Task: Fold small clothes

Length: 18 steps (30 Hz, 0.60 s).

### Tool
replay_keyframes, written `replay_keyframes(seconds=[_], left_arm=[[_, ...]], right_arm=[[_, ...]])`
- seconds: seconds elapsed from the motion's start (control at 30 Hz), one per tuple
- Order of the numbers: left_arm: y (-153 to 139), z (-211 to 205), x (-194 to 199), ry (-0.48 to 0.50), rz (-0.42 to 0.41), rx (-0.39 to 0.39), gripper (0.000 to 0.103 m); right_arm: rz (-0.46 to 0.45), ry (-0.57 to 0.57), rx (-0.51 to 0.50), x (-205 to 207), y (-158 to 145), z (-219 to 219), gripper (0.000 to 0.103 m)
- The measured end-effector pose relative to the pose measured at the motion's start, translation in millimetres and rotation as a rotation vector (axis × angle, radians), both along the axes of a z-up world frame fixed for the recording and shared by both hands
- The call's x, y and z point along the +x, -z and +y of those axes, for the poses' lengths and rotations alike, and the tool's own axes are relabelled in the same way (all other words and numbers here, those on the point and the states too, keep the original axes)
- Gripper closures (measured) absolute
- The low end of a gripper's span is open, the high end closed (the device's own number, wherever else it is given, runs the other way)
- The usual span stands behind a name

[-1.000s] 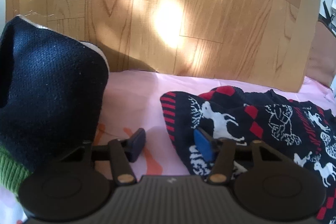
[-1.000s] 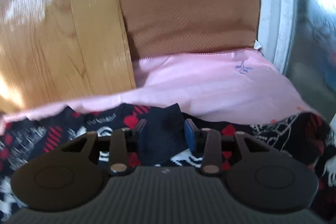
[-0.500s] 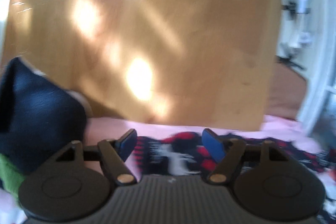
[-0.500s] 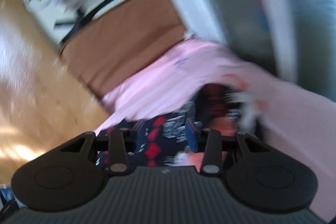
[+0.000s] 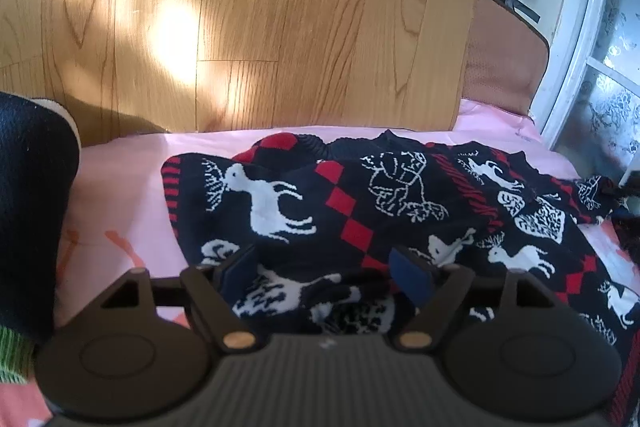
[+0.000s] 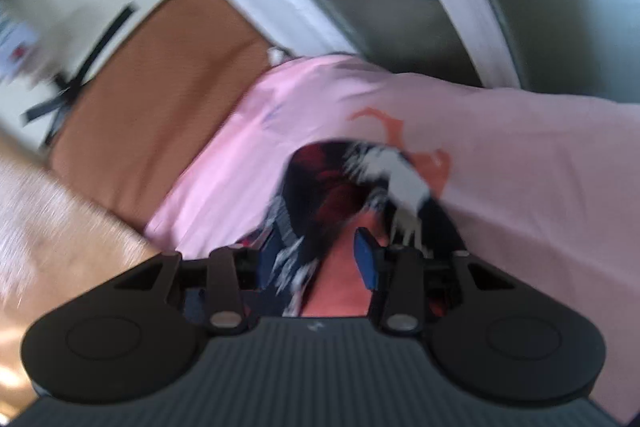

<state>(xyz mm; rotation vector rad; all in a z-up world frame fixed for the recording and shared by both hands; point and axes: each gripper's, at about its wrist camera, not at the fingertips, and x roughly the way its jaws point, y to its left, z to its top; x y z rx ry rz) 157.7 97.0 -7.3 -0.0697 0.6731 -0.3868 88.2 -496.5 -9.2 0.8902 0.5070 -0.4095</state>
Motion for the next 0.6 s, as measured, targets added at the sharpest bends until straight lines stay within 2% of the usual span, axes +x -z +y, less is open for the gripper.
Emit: replay_keyframes(seconds=[0.03, 0.1, 0.17, 0.2, 0.27, 0.3, 0.37, 0.47, 0.53, 0.57, 0.6], left_arm=[[0.6, 0.2, 0.9, 0.0, -0.001, -0.004, 0.027], [-1.3, 4.0, 1.3, -0.004, -0.004, -0.029, 0.027], [-6.1, 14.2, 2.1, -0.027, -0.017, -0.087, 0.026], [-9.8, 23.5, 3.0, -0.051, -0.026, -0.14, 0.025], [-14.9, 45.5, 5.7, -0.097, -0.03, -0.271, 0.023], [-16.0, 56.8, 6.9, -0.122, -0.028, -0.33, 0.023], [-16.2, 75.6, 8.2, -0.178, -0.03, -0.409, 0.023], [-17.4, 96.0, 8.7, -0.234, -0.045, -0.47, 0.022], [-18.3, 103.2, 8.7, -0.247, -0.055, -0.489, 0.015], [-18.4, 104.9, 10.1, -0.25, -0.056, -0.49, 0.008], [-17.7, 104.4, 11.6, -0.249, -0.054, -0.486, 0.006]], right_arm=[[-0.006, 0.013, 0.006, 7.8, 2.1, -6.5, 0.074], [-0.003, 0.031, 0.005, 21.5, -3.2, -13.1, 0.089], [-0.075, 0.011, -0.024, 34.7, -27.6, -4.3, 0.089], [-0.12, -0.033, -0.069, 43.0, -45.5, 8.6, 0.089], [-0.214, -0.209, -0.252, 66.8, -92.5, 66.0, 0.089], [-0.234, -0.261, -0.295, 72.0, -101.4, 84.2, 0.089], [-0.291, -0.47, -0.429, 87.1, -123.0, 158.1, 0.089], [-0.342, -0.72, -0.544, 93.8, -118.7, 261.0, 0.089], [-0.325, -0.86, -0.566, 95.8, -94.2, 319.7, 0.089], [-0.305, -0.919, -0.581, 96.3, -80.9, 340.1, 0.089], [-0.269, -0.989, -0.618, 96.6, -63.6, 362.6, 0.089]])
